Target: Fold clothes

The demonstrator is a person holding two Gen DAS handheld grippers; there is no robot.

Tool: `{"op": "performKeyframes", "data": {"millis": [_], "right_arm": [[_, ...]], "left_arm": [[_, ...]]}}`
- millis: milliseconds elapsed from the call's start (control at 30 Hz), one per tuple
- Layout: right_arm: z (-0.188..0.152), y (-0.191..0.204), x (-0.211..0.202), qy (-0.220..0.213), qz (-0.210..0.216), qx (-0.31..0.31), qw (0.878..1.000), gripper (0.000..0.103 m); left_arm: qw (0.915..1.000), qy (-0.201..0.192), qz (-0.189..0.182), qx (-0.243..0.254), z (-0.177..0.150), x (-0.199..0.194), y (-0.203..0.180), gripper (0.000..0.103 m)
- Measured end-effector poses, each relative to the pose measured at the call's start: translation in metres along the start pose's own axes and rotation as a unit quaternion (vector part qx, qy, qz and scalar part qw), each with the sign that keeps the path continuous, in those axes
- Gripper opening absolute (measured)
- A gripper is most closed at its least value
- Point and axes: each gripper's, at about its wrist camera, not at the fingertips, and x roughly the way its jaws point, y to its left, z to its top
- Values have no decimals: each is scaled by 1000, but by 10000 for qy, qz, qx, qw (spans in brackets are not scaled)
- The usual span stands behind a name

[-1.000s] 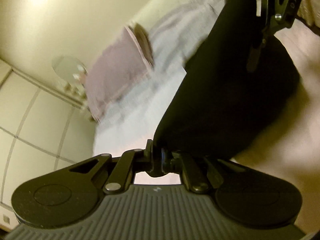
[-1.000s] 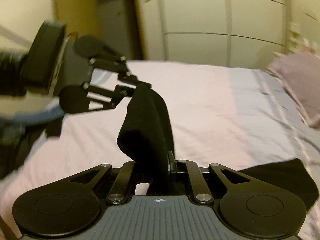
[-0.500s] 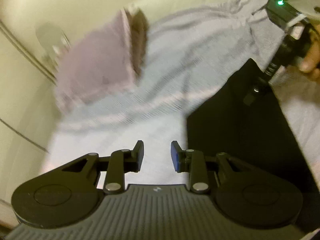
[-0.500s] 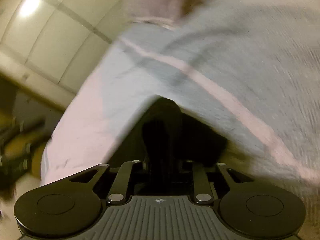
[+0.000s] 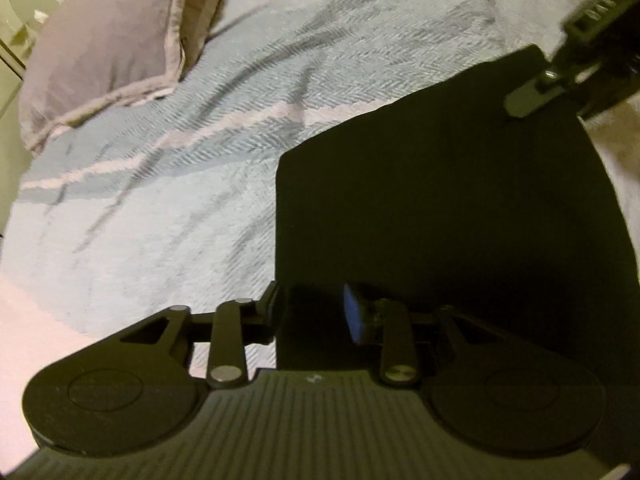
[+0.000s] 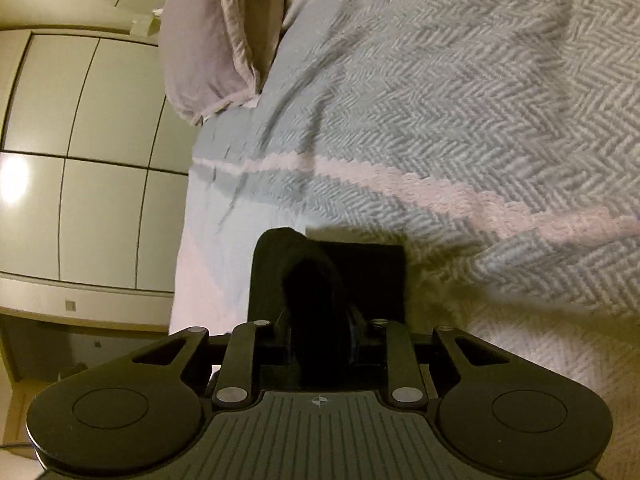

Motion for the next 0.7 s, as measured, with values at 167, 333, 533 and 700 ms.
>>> {"op": "performKeyframes", "data": {"millis": [167,333,533,700], "right_arm": [[5,8,10,29,-461,-586,9972,13],[19,-6,34,199,-635,-603,9960,10],[24,-24,41,423,-712,-744,9938,25],[-1,-6,3,148,-1011,-1145,9882,41]], "left_arm": [[9975,246,-242,-616,-3,31,22,48],[9962,263,-315,-766,-10,29,30,48],[9974,191,-244,-653,-35,7,41,45],[9989,41,92,-469,-84,-43,49,45]]}}
